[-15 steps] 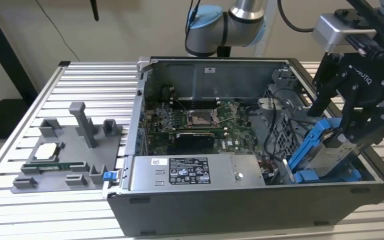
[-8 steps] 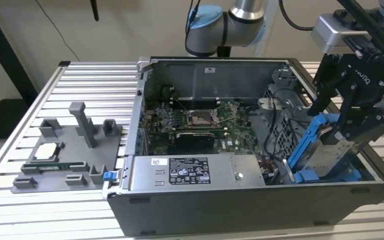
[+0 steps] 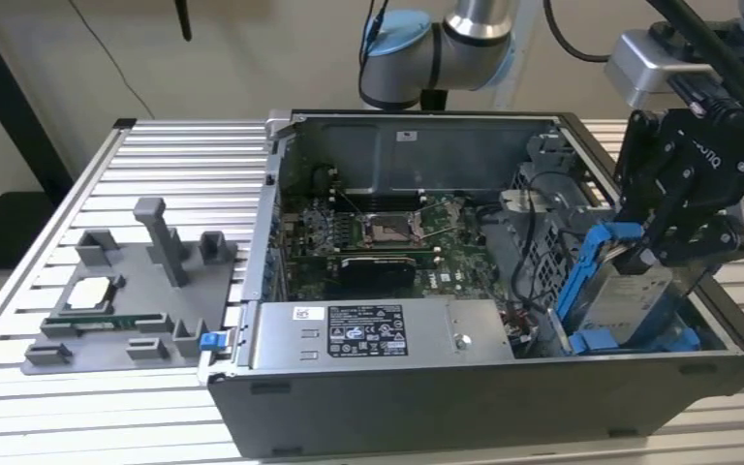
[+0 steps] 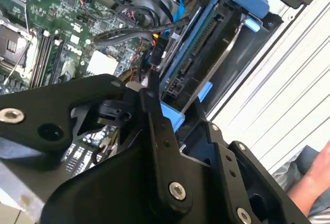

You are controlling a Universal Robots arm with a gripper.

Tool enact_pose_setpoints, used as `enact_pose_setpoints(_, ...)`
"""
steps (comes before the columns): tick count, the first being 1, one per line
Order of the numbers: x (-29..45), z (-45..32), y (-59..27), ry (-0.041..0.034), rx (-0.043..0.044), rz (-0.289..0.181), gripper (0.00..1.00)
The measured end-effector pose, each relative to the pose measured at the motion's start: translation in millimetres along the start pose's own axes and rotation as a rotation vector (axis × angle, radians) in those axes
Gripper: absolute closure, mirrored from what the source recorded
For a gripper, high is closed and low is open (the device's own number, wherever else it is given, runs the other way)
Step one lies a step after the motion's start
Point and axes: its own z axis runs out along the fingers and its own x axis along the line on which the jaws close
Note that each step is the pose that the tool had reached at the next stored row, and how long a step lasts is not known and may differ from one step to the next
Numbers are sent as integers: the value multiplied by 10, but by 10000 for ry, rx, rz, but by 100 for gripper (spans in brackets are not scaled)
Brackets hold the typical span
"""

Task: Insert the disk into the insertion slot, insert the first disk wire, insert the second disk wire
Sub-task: 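Insert the disk into the insertion slot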

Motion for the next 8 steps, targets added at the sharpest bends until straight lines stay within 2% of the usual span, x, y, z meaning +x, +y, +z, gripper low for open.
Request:
enact_pose_setpoints(4,13,0,-1,-7,7,82,100)
enact_pose_setpoints(7,14,-24,0,-21,-25,96,100)
enact_pose_setpoints(8,13,-23,0,-24,-26,97,0)
